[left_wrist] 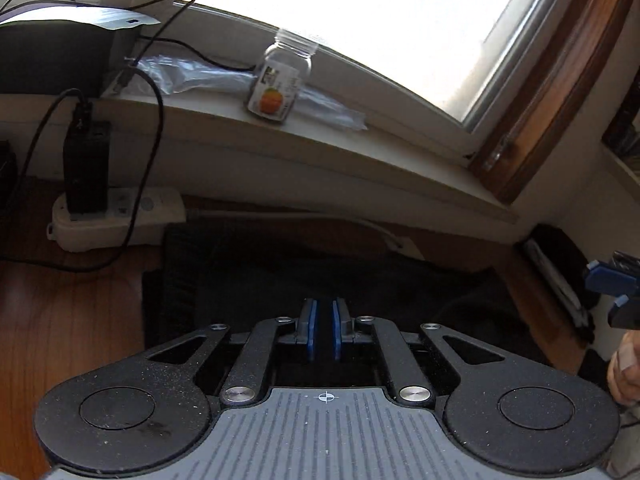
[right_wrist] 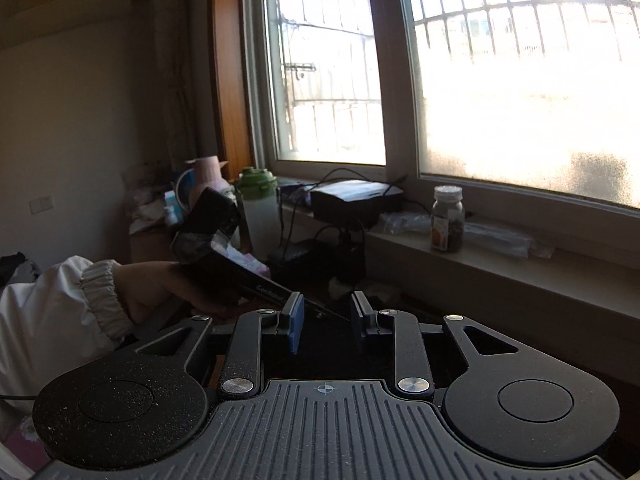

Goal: Fold clothes

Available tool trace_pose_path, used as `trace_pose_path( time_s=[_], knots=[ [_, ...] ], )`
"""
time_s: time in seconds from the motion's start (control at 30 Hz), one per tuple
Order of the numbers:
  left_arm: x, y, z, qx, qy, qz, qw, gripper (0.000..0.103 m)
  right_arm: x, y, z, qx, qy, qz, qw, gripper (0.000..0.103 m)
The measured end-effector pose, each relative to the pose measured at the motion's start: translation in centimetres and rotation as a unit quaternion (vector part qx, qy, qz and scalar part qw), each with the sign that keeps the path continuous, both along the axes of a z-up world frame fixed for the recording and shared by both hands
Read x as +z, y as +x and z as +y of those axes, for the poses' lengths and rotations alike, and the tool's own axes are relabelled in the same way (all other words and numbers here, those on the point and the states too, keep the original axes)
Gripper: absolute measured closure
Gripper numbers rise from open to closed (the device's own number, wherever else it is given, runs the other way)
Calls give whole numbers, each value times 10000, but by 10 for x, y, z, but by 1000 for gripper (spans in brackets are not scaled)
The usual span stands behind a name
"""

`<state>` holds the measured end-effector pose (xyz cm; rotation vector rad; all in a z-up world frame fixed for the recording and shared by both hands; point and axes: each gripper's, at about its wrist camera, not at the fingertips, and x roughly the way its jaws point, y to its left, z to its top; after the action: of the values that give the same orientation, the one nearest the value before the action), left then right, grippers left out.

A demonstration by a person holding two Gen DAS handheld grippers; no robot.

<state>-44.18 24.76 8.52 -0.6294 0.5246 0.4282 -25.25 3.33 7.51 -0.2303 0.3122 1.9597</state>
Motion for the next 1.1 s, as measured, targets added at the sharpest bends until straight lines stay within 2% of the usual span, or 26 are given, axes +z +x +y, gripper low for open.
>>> trace_pose_path(
  time_s=[0.03,0.1,0.2,0.43,0.6,0.8,0.97,1.1],
  knots=[
    [1,1,-5,-61,39,-31,10000,65,2,0,-2,-18,17,-4,10000,75],
    [1,2,-17,-237,126,-37,9996,52,5,3,-12,-71,41,-37,10000,75],
    [-4,6,-35,-503,179,4,9986,50,3,10,-16,-176,19,-130,9998,75],
    [-14,29,-62,-863,306,272,9954,55,-8,22,-24,-386,-117,-241,9989,75],
    [-24,28,-87,-1046,393,517,9924,56,-31,28,-50,-517,-523,-484,9961,75],
    [-29,20,-98,-1159,302,464,9917,57,-60,29,-80,-495,-908,-693,9922,72],
    [-29,16,-101,-1019,303,476,9932,58,-98,-6,-68,-68,-1055,-736,9917,71],
    [-19,-4,-96,-635,367,291,9969,58,-116,-42,-51,175,-942,-905,9913,71]
  ],
)
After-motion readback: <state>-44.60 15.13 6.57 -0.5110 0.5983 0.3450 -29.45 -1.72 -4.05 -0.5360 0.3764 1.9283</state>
